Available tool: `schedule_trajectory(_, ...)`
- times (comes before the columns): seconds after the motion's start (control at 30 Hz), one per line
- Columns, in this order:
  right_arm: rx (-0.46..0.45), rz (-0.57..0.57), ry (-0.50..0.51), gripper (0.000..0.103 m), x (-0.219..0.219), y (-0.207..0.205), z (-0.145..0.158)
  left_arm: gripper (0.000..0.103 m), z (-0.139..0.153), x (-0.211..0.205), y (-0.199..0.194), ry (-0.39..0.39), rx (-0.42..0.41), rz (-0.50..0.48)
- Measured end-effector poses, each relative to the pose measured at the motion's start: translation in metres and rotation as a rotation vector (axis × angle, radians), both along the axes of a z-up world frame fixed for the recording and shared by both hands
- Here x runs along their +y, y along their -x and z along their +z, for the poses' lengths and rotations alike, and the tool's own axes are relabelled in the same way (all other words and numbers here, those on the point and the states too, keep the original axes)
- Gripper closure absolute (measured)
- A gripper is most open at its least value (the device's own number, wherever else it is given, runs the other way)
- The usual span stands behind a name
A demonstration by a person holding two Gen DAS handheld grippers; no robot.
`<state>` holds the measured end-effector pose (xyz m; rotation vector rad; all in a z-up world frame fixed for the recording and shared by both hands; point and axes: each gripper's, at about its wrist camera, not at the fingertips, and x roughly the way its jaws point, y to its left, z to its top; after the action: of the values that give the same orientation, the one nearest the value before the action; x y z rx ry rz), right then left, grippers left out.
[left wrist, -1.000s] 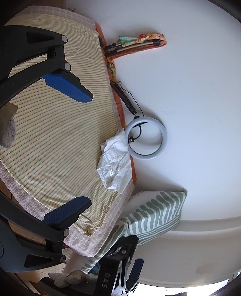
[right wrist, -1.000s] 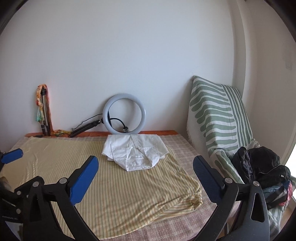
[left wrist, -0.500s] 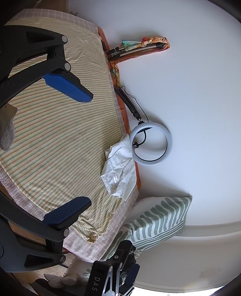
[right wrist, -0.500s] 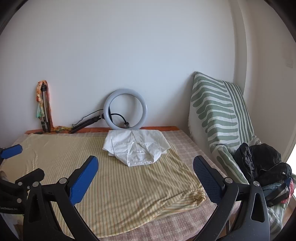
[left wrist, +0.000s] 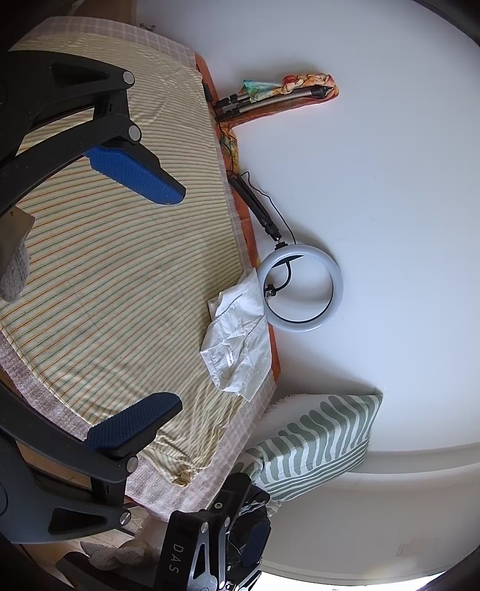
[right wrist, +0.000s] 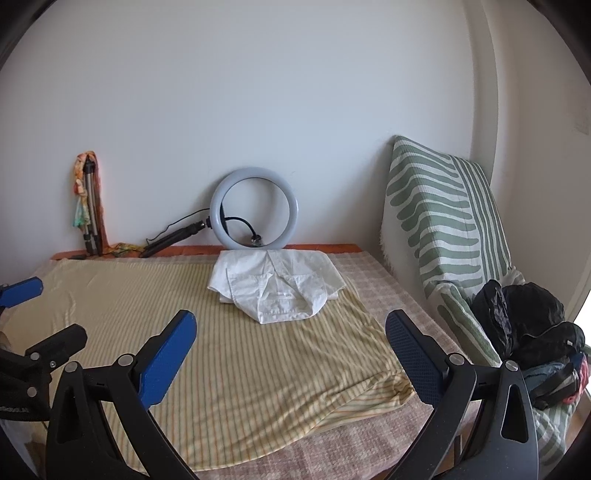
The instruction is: Fold small clothes
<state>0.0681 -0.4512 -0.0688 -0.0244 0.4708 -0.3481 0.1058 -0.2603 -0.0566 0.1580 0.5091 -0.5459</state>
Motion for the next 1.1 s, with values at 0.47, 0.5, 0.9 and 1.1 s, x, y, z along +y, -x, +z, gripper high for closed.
schedule_trajectory(0.47, 0.009, 0.005, -0.002, 0.001, -0.0036, -0.0021, -0.0017, 0.000, 0.0003, -0.0001, 0.0000, 0.001, 0.001, -0.001)
schedule_trajectory(0.5, 0.009, 0.005, -0.002, 0.001, -0.0040, -0.0018, -0.0017, 0.000, 0.0004, -0.0003, 0.0003, 0.001, 0.000, 0.000)
schedule_trajectory(0.9, 0.012, 0.009, 0.004, 0.001, -0.0044, -0.0012, -0.0015, 0.000, 0.0001, -0.0007, 0.0010, 0.000, -0.001, 0.001)
schedule_trajectory(1.1, 0.011, 0.013, 0.002, 0.001, -0.0034, -0.0007, -0.0019, 0.000, 0.0002, -0.0014, 0.0013, -0.001, -0.001, 0.003)
